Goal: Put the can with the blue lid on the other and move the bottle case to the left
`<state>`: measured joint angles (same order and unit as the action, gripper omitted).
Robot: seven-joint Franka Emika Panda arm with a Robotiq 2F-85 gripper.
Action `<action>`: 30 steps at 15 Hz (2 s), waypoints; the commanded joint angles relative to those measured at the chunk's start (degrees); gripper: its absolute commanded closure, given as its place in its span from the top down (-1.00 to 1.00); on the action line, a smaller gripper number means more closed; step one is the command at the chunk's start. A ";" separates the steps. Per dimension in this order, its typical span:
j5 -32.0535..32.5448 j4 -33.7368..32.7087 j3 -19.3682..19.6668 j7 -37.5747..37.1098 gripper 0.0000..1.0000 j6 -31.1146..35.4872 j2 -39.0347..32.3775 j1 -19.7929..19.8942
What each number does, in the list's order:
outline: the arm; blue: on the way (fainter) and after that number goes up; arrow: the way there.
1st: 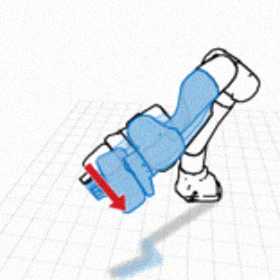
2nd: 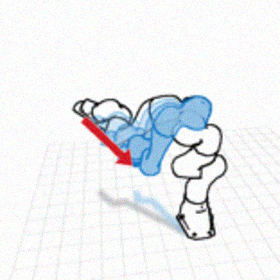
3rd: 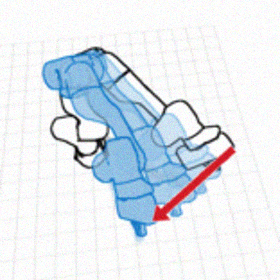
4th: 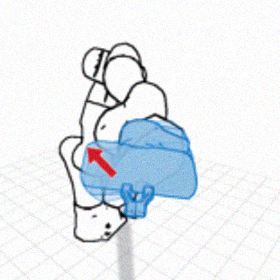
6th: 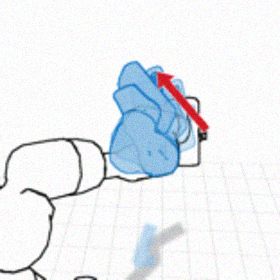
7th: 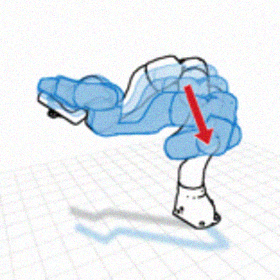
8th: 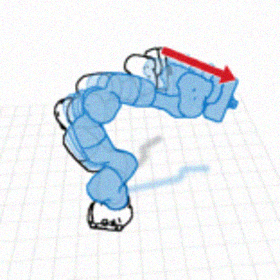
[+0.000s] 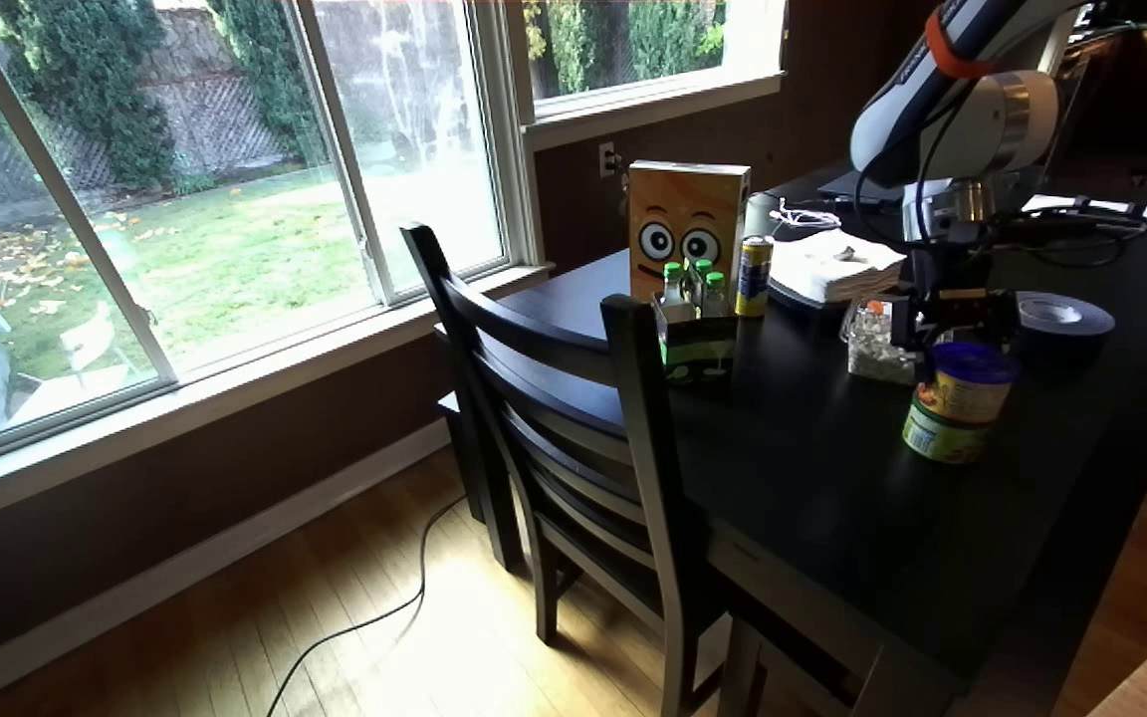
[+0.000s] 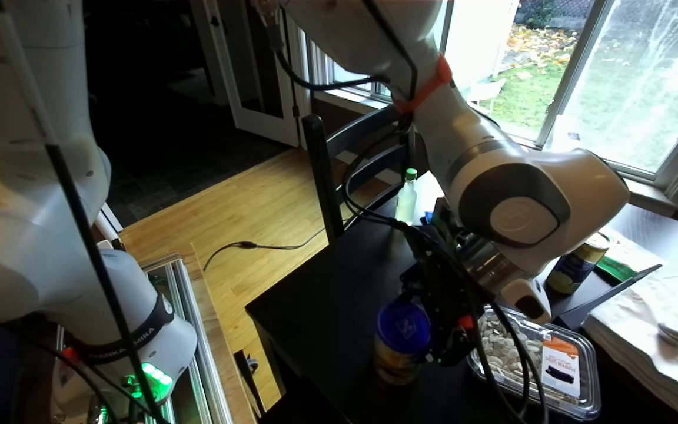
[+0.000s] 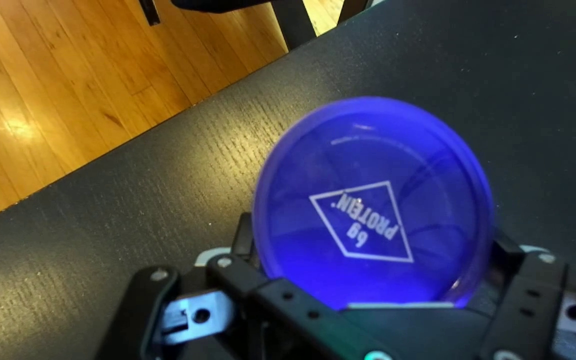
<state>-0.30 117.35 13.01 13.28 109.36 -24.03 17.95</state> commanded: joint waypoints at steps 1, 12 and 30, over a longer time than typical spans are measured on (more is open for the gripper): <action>1.74 0.18 0.42 -3.53 1.00 0.17 1.66 -0.64; 19.32 10.47 1.76 -20.69 1.00 12.58 15.40 -6.92; 1.89 18.08 -4.26 -4.51 1.00 15.53 32.98 -11.14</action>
<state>1.62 135.51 9.00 8.76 124.98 8.96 6.55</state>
